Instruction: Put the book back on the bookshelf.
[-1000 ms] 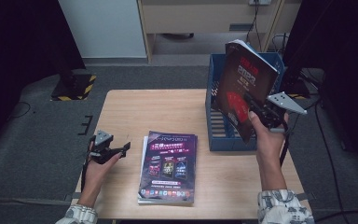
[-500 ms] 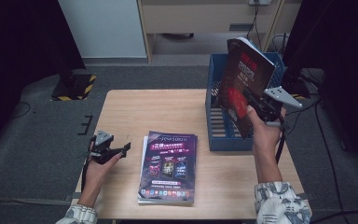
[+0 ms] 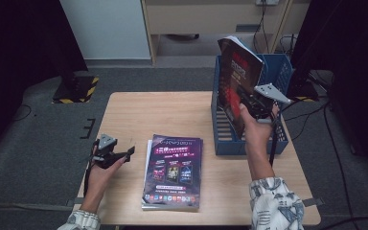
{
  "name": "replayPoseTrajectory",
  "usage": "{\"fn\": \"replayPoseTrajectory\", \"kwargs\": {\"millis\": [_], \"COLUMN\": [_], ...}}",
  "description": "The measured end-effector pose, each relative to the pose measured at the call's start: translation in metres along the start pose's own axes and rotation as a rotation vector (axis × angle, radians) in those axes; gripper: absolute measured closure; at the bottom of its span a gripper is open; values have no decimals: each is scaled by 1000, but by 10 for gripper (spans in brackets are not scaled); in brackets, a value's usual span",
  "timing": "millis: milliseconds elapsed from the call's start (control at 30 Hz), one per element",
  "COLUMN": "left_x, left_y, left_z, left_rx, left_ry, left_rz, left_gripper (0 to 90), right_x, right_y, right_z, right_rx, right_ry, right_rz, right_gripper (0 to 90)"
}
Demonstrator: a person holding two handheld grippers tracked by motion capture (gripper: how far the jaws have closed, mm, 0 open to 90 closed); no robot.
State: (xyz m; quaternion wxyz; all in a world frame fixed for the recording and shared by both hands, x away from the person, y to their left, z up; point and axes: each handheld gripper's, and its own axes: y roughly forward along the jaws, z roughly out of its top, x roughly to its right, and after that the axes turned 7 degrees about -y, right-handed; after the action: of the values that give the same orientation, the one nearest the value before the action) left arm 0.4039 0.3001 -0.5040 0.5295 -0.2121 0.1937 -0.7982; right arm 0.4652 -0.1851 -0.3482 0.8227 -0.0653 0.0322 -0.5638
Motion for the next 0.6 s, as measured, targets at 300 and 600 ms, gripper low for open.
{"fn": "replayPoseTrajectory", "kwargs": {"millis": [300, 600], "left_x": [1, 0], "left_y": [2, 1], "left_z": [0, 0], "left_rx": [-3, -1], "left_ry": [4, 4], "left_rz": [-1, -1], "left_gripper": [141, 141], "right_x": [13, 3], "right_y": [10, 25], "right_z": [-9, -16], "right_rx": [16, -5], "right_ry": [39, 25], "right_rz": [-45, -24], "right_gripper": [868, 868]}}
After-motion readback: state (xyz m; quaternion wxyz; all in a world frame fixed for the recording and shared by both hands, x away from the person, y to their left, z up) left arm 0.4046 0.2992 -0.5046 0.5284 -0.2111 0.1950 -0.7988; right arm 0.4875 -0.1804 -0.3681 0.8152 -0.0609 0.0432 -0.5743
